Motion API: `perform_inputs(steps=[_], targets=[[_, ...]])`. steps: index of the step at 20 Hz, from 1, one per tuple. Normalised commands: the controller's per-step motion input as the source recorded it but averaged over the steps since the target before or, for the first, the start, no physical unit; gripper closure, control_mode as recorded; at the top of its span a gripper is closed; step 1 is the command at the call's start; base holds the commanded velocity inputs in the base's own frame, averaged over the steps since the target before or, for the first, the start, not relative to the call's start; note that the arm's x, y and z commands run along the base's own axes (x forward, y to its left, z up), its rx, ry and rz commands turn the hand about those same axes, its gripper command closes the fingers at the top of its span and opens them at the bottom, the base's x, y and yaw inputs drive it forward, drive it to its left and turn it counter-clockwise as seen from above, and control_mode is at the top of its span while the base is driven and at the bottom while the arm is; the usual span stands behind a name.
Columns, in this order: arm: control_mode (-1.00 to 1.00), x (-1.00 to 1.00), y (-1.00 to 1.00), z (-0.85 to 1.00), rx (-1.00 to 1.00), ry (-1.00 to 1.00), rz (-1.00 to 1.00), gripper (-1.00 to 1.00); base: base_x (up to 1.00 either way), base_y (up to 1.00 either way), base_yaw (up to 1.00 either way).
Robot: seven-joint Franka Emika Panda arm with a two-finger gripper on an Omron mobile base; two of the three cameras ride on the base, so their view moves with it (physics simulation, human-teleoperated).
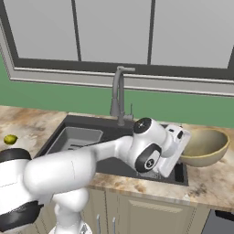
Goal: Remove the pear and kiwi from the sink. Then move the bowl and cup from the counter to the sink for washing.
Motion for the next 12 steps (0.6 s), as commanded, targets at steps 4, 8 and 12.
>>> perform_inputs(steps=[4, 8, 12], targets=[[-1.0, -0.07, 0.32, 0.24, 0.0, 0.11, 0.15, 1.0, 0.0, 0.0, 0.0], [-1.0, -0.09, 0.27, 0.2, 0.0, 0.11, 0.15, 1.0, 0.0, 0.0, 0.0], [-1.0, -0.06, 0.23, 0.17, 0.01, 0.12, 0.12, 1.0, 0.0, 0.0, 0.0]])
